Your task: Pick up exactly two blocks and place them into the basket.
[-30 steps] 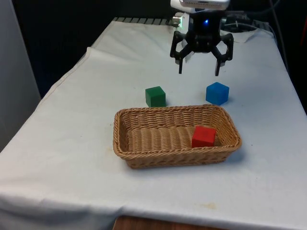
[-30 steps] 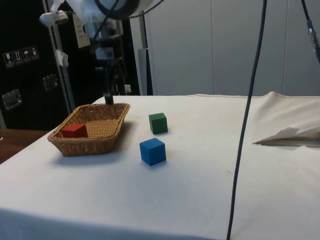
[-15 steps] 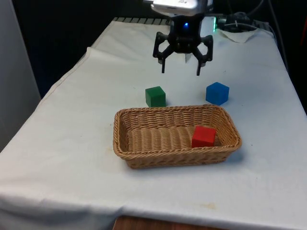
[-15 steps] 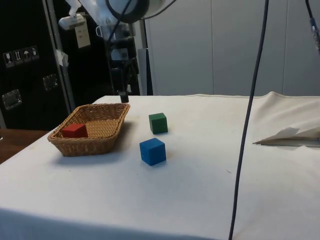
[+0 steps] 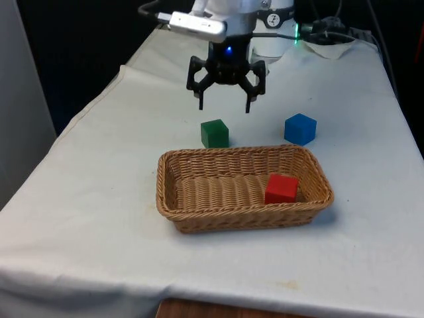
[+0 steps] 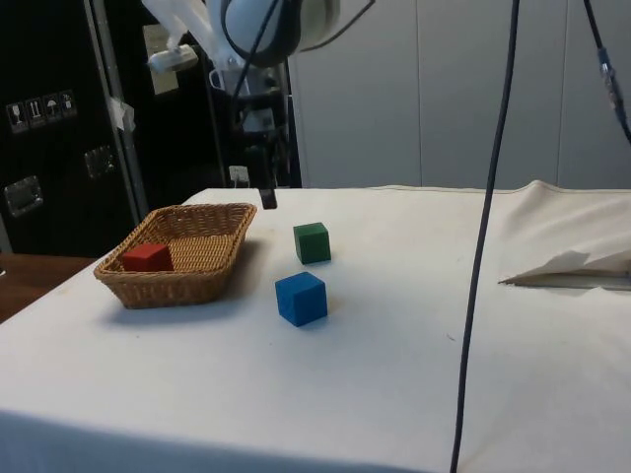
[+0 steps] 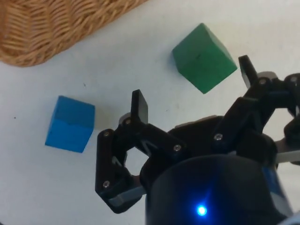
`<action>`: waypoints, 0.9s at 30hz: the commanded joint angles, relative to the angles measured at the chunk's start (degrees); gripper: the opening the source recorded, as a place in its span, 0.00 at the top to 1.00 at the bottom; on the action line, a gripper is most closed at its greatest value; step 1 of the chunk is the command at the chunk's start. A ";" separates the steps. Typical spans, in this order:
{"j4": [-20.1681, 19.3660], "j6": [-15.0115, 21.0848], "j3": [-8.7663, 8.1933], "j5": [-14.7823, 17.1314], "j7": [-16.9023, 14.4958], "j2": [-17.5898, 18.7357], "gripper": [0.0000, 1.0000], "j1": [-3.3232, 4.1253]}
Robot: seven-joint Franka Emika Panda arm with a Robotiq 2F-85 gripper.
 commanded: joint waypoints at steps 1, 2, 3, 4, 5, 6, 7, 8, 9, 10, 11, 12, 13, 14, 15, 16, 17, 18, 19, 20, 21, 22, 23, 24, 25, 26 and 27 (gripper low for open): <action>-0.74 1.15 0.46 0.92 -1.15 -0.11 0.00 -0.52; -1.15 1.55 0.34 1.43 -1.83 -0.06 0.00 -0.63; -1.55 1.83 0.29 1.95 -2.52 0.00 0.00 -0.69; -2.29 2.46 0.11 2.98 -3.72 0.06 0.00 -0.74; -1.66 1.66 -0.40 2.12 -2.75 0.34 0.00 -0.23; -2.75 2.86 0.06 3.61 -4.47 0.06 0.00 -0.80; -2.75 2.86 0.06 3.61 -4.47 0.06 0.00 -0.80; -3.50 3.50 0.00 4.70 -5.84 0.11 0.00 -0.97; -3.84 3.72 -0.06 5.33 -6.53 0.17 0.00 -1.03; -4.18 4.01 -0.06 5.90 -7.28 0.17 0.00 -1.09; -4.53 4.30 -0.06 6.53 -7.96 0.23 0.00 -1.15; -4.81 4.58 -0.06 7.10 -8.65 0.23 0.00 -1.20; -5.39 5.10 -0.06 8.31 -10.14 0.40 0.00 -1.38; -5.04 4.30 -0.69 7.45 -9.17 0.46 0.00 -0.80; -5.67 5.39 -0.06 8.94 -10.94 0.46 0.00 -1.43; -5.90 5.61 -0.11 9.57 -11.63 0.57 0.00 -1.49; -6.07 5.90 -0.11 10.08 -12.43 0.80 0.00 -1.55; -6.19 6.19 -0.06 10.60 -13.18 1.03 0.00 -1.60; -6.25 6.42 -0.11 11.06 -13.92 1.26 0.00 -1.66; -6.36 7.05 -0.17 12.03 -15.47 1.83 0.00 -1.72; -6.36 7.05 -0.17 12.03 -15.47 1.83 0.00 -1.72; -6.36 7.56 -0.17 12.89 -16.90 2.46 0.00 -1.83; -6.30 7.05 -0.92 12.26 -16.04 2.52 0.00 -1.15; -6.36 7.91 -0.23 13.35 -17.70 2.81 0.00 -1.83; -6.42 8.25 -0.29 13.81 -18.56 3.15 0.00 -1.83; -6.42 8.54 -0.34 14.21 -19.31 3.50 0.00 -1.83; -6.42 8.82 -0.40 14.61 -20.00 3.78 0.00 -1.78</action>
